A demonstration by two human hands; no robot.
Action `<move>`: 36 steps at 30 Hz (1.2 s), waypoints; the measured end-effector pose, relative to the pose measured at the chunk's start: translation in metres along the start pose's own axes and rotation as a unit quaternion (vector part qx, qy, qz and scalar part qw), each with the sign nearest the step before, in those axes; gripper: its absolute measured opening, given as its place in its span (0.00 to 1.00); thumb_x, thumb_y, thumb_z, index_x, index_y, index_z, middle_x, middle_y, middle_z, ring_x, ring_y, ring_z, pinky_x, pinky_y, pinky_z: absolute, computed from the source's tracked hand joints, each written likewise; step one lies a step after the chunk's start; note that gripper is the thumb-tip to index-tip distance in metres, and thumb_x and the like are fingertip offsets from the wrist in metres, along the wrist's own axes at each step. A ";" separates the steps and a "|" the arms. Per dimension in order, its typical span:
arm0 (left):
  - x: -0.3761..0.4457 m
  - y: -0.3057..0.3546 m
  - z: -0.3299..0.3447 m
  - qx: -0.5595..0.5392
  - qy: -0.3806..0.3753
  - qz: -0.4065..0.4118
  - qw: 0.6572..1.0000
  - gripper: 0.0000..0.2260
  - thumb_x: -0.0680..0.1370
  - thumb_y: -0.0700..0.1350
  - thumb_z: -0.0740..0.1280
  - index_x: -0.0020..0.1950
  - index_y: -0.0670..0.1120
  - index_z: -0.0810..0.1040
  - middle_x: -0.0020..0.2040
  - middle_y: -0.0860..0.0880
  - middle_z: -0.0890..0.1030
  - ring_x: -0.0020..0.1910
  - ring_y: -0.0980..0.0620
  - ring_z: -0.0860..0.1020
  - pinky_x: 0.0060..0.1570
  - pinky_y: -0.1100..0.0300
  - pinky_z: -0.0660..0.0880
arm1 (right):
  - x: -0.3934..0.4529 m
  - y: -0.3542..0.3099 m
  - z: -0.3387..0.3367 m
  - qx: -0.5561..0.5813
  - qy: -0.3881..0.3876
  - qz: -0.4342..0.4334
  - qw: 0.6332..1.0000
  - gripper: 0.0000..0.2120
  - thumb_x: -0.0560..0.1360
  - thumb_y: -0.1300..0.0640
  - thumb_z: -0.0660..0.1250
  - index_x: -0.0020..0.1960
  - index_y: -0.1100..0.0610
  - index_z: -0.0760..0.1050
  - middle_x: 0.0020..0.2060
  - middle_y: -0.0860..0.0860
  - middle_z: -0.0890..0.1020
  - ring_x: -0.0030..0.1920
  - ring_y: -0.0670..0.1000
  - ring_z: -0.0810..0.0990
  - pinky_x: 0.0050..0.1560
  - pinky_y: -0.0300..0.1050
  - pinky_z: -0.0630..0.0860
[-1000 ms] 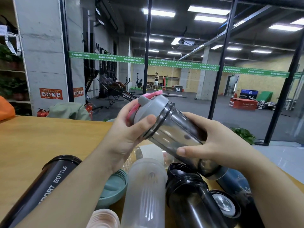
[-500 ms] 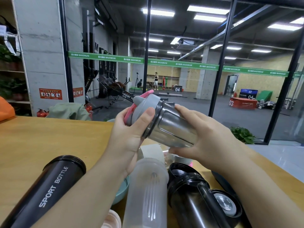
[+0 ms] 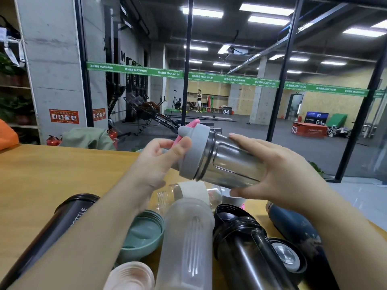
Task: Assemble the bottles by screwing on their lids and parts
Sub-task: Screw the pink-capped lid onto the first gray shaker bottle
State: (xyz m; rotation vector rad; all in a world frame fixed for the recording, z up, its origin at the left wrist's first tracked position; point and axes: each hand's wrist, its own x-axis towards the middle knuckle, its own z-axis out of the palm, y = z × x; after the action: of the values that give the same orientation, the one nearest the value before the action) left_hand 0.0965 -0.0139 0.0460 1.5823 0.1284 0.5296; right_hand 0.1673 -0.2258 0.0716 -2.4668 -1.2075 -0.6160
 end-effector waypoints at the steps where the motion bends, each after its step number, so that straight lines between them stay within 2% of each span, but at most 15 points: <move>1: 0.000 0.001 -0.003 0.015 -0.018 0.011 1.000 0.38 0.54 0.71 0.73 0.58 0.54 0.72 0.50 0.51 0.79 0.49 0.48 0.77 0.56 0.40 0.73 | 0.000 0.000 -0.002 0.014 -0.010 -0.003 1.000 0.46 0.58 0.38 0.74 0.69 0.28 0.53 0.60 0.31 0.70 0.60 0.40 0.70 0.53 0.39 0.70; 3: -0.002 0.001 -0.005 0.006 -0.078 0.010 0.997 0.46 0.47 0.70 0.76 0.63 0.59 0.71 0.55 0.52 0.80 0.51 0.47 0.80 0.51 0.41 0.79 | 0.000 -0.005 -0.001 0.035 -0.027 -0.013 0.999 0.46 0.57 0.38 0.74 0.69 0.28 0.54 0.58 0.29 0.69 0.59 0.38 0.70 0.55 0.38 0.70; 9: -0.001 0.002 -0.003 -0.029 -0.066 -0.009 0.997 0.27 0.60 0.56 0.76 0.59 0.58 0.77 0.48 0.49 0.83 0.39 0.50 0.82 0.37 0.48 0.81 | 0.003 -0.010 0.007 -0.019 -0.048 -0.008 0.999 0.49 0.56 0.24 0.64 0.72 0.32 0.47 0.68 0.35 0.66 0.68 0.40 0.63 0.67 0.39 0.59; 12: 0.000 0.002 -0.004 -0.042 -0.038 -0.033 0.998 0.28 0.58 0.58 0.74 0.56 0.55 0.77 0.43 0.48 0.82 0.34 0.50 0.81 0.35 0.50 0.81 | 0.003 -0.004 0.012 0.038 0.012 0.059 0.997 0.42 0.63 0.22 0.53 0.74 0.36 0.53 0.68 0.41 0.70 0.67 0.44 0.66 0.62 0.42 0.62; 14: 0.002 0.002 -0.007 -0.059 -0.014 -0.037 0.997 0.26 0.58 0.59 0.71 0.54 0.53 0.77 0.41 0.48 0.82 0.32 0.51 0.80 0.34 0.51 0.81 | 0.003 0.005 0.015 0.125 0.067 0.162 0.976 0.37 0.69 0.26 0.53 0.73 0.42 0.60 0.69 0.45 0.71 0.67 0.48 0.69 0.60 0.43 0.65; 15: 0.002 0.003 -0.009 -0.067 -0.006 -0.036 0.997 0.26 0.58 0.59 0.71 0.54 0.53 0.76 0.41 0.48 0.82 0.32 0.51 0.81 0.33 0.51 0.81 | 0.003 0.008 0.015 0.200 0.056 0.238 0.949 0.37 0.68 0.27 0.55 0.71 0.44 0.63 0.68 0.48 0.72 0.65 0.51 0.72 0.61 0.47 0.68; 17: 0.003 0.003 -0.011 -0.073 -0.002 -0.027 0.997 0.29 0.59 0.59 0.71 0.58 0.53 0.76 0.44 0.47 0.82 0.35 0.50 0.81 0.34 0.51 0.81 | 0.005 0.009 0.015 0.398 -0.023 0.356 0.845 0.36 0.66 0.26 0.56 0.64 0.49 0.70 0.61 0.55 0.78 0.55 0.60 0.80 0.54 0.55 0.77; 19: 0.002 0.003 -0.010 -0.070 -0.007 -0.014 0.997 0.32 0.59 0.59 0.70 0.62 0.54 0.74 0.46 0.48 0.82 0.39 0.49 0.81 0.36 0.50 0.82 | 0.005 0.004 0.013 0.561 -0.079 0.376 0.733 0.29 0.69 0.30 0.59 0.54 0.53 0.75 0.48 0.58 0.85 0.43 0.65 0.84 0.37 0.52 0.81; 21: 0.001 0.003 -0.008 -0.073 -0.003 -0.008 0.997 0.32 0.59 0.60 0.70 0.63 0.55 0.74 0.48 0.48 0.81 0.41 0.48 0.80 0.38 0.49 0.82 | 0.005 0.006 0.017 0.631 -0.051 0.360 0.685 0.24 0.71 0.35 0.63 0.47 0.57 0.76 0.34 0.56 0.84 0.31 0.61 0.83 0.24 0.42 0.78; 25: 0.002 0.004 -0.008 -0.087 0.008 -0.019 0.996 0.31 0.57 0.61 0.71 0.58 0.53 0.75 0.47 0.46 0.81 0.38 0.48 0.80 0.37 0.50 0.82 | 0.008 0.008 0.027 0.659 0.028 0.298 0.690 0.17 0.74 0.43 0.64 0.40 0.57 0.76 0.28 0.53 0.80 0.23 0.53 0.76 0.22 0.36 0.72; 27: 0.001 0.008 -0.008 -0.092 0.004 -0.031 0.995 0.32 0.57 0.61 0.71 0.58 0.50 0.76 0.45 0.46 0.81 0.36 0.48 0.81 0.36 0.51 0.82 | 0.011 0.011 0.032 0.654 0.053 0.262 0.708 0.17 0.75 0.45 0.62 0.48 0.60 0.76 0.33 0.54 0.81 0.22 0.52 0.76 0.23 0.37 0.71; 29: 0.001 0.011 -0.009 -0.097 0.000 -0.041 0.994 0.29 0.60 0.61 0.71 0.57 0.50 0.78 0.40 0.46 0.82 0.34 0.48 0.80 0.36 0.50 0.82 | 0.013 0.014 0.035 0.647 0.084 0.212 0.728 0.28 0.70 0.43 0.66 0.59 0.64 0.71 0.40 0.58 0.79 0.23 0.53 0.77 0.21 0.38 0.72; 31: 0.000 0.011 -0.008 -0.100 -0.002 -0.051 0.994 0.19 0.66 0.60 0.70 0.52 0.51 0.79 0.36 0.48 0.82 0.32 0.49 0.80 0.36 0.50 0.82 | 0.014 0.016 0.035 0.629 0.119 0.165 0.751 0.44 0.56 0.36 0.75 0.61 0.63 0.68 0.43 0.60 0.78 0.24 0.55 0.78 0.22 0.40 0.74; 33: 0.000 0.011 -0.007 -0.107 -0.003 -0.056 0.993 0.14 0.70 0.60 0.69 0.47 0.51 0.80 0.33 0.48 0.81 0.32 0.49 0.80 0.35 0.50 0.82 | 0.012 0.016 0.032 0.614 0.139 0.133 0.766 0.46 0.49 0.36 0.78 0.58 0.61 0.70 0.43 0.60 0.78 0.26 0.56 0.79 0.24 0.42 0.76; 36: -0.001 0.012 -0.007 -0.109 -0.011 -0.042 0.993 0.18 0.67 0.61 0.69 0.51 0.52 0.79 0.38 0.47 0.81 0.34 0.48 0.81 0.37 0.49 0.82 | 0.010 0.016 0.030 0.611 0.144 0.118 0.769 0.45 0.48 0.33 0.77 0.56 0.58 0.71 0.44 0.61 0.79 0.28 0.56 0.79 0.25 0.44 0.77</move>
State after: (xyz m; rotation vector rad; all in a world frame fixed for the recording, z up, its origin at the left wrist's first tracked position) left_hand 0.0900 -0.0093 0.0575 1.3637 0.1153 0.4441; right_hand 0.1922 -0.2149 0.0495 -1.2823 -0.7285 -0.0286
